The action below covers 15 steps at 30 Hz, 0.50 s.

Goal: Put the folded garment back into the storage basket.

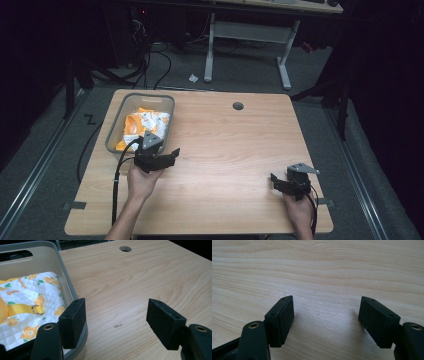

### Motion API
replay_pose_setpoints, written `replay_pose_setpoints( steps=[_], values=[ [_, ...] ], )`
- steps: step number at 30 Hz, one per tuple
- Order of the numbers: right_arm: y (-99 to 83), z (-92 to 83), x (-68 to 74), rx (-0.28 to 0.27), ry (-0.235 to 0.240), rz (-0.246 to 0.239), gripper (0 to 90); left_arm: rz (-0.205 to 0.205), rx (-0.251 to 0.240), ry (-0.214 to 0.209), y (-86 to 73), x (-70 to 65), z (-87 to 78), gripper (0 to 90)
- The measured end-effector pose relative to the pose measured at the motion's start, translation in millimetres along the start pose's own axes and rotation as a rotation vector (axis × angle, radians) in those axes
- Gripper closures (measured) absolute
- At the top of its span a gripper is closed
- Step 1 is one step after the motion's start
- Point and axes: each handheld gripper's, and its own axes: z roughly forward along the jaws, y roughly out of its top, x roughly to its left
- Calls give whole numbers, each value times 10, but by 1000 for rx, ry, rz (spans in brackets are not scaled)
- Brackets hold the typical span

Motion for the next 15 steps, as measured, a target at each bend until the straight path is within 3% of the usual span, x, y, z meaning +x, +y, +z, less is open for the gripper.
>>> replay_pose_setpoints(
  steps=[15],
  values=[
    [0, 1, -2, -1, 0, -3, 291, 10, 11, -47, -143, -152, 81, 324]
  ],
)
